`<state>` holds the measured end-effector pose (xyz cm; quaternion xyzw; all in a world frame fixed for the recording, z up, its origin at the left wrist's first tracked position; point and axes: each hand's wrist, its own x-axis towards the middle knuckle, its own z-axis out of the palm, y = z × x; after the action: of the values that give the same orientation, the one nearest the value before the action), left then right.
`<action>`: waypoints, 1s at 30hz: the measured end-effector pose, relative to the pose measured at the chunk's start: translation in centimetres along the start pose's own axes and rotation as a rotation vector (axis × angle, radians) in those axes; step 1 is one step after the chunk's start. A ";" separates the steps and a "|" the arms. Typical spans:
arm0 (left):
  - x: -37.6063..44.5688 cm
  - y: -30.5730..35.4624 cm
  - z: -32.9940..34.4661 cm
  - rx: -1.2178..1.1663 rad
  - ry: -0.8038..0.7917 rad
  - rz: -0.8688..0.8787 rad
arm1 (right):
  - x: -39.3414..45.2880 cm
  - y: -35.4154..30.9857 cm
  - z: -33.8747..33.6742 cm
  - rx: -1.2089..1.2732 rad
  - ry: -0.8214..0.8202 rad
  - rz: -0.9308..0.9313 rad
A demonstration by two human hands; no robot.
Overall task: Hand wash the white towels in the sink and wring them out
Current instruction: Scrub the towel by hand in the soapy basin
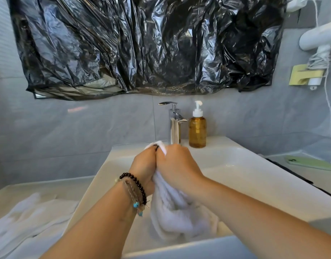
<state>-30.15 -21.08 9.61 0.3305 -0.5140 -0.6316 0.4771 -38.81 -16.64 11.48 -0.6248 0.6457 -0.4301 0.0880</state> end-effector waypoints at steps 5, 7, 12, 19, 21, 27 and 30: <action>-0.6 0.1 1.9 0.029 0.005 0.097 | 3.5 1.1 -1.6 0.128 0.046 0.163; -0.4 0.5 1.2 0.080 0.044 0.085 | 1.1 0.9 -0.8 0.094 0.034 0.094; -0.5 0.4 0.6 0.051 0.009 0.035 | 0.1 0.3 -0.6 0.000 -0.008 -0.027; -0.6 0.2 1.3 0.088 0.129 0.060 | 1.6 1.4 -0.2 0.113 0.009 0.107; -0.5 0.3 0.7 0.056 0.108 0.025 | -0.6 0.8 0.3 0.050 0.017 -0.012; -1.4 0.6 1.9 0.054 -0.034 0.035 | 3.3 2.7 -1.5 0.088 0.078 0.032; -1.5 0.7 2.0 0.074 -0.085 -0.049 | 4.2 3.9 -2.6 0.242 0.151 0.120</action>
<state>-31.27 -19.02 10.63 0.3332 -0.5486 -0.6370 0.4269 -44.23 -19.75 12.29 -0.5357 0.6302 -0.5445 0.1396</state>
